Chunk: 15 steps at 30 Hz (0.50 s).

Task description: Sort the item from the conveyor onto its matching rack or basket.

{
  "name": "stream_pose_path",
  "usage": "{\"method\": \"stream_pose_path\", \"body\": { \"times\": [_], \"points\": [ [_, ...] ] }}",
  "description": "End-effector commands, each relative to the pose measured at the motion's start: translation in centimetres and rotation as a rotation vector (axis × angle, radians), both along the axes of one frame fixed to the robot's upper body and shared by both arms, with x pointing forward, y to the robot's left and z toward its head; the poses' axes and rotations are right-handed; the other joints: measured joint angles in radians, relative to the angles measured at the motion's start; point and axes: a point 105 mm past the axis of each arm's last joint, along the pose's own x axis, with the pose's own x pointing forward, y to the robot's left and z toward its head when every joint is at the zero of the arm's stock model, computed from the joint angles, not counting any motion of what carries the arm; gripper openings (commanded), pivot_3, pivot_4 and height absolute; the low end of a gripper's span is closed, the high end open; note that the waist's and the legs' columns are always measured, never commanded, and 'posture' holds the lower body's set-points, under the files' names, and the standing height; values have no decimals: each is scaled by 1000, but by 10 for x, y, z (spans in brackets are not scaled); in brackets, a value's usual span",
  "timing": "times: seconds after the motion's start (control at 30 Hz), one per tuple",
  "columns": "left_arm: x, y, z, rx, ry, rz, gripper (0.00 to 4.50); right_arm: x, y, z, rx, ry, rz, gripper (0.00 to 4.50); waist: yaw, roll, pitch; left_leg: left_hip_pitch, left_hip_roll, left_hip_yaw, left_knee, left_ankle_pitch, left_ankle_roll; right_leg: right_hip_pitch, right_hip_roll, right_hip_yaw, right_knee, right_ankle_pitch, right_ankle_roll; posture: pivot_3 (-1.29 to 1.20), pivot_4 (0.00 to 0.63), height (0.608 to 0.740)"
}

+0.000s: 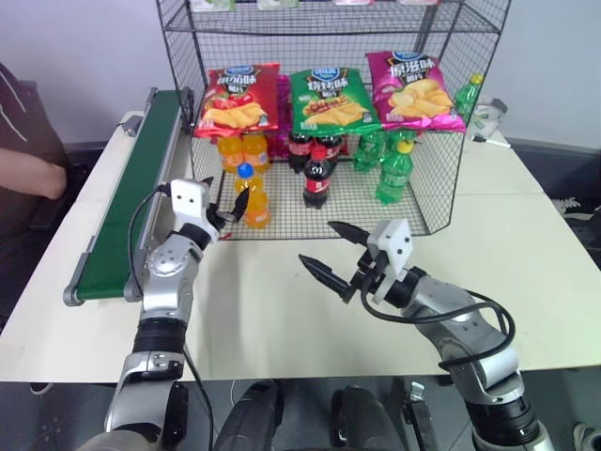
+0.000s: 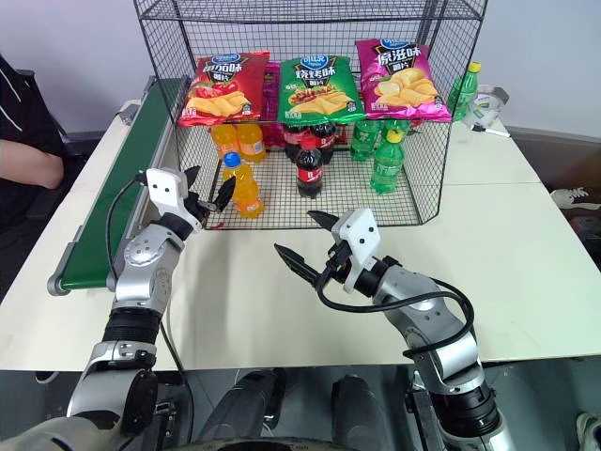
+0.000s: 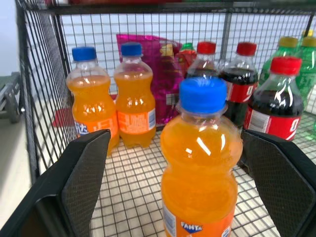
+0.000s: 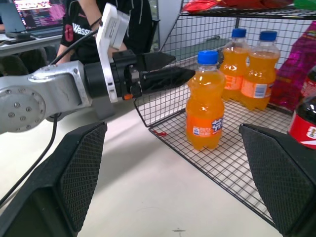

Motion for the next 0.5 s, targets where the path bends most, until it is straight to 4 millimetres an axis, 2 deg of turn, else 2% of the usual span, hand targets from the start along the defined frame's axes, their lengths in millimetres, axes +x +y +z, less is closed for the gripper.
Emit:
{"method": "stream_pose_path", "body": {
  "times": [0.03, 0.13, 0.3, 0.5],
  "points": [
    [-2, -3, 10, 4, -26, -27, 4408, -5, 4, 16, 25, -57, 29, 4500, -1, 0, 0, 0, 0, 0, 0, 0, 0, 0, 0, 0, 0, 0, 0, 0, 150, 740],
    [-9, -4, 10, -14, 12, -96, 4408, -5, 3, 15, 21, -60, 24, 4500, -1, 0, 0, 0, 0, 0, 0, 0, 0, 0, 0, 0, 0, 0, 0, 0, 150, 740],
    [-30, 10, 16, 35, 95, -190, 4408, -6, -1, 15, 16, -61, 9, 4500, -19, 0, 0, 0, 1, 0, -1, 0, 0, -1, 0, 0, 0, 0, 0, 0, 150, 740],
    [-62, 45, 25, 161, 193, -214, 4408, -7, -3, 13, 12, -54, 10, 4500, -24, 2, 0, 0, 2, 0, -3, 0, 0, -2, -1, 1, 0, 0, -1, 0, 150, 740]
  ]
}}
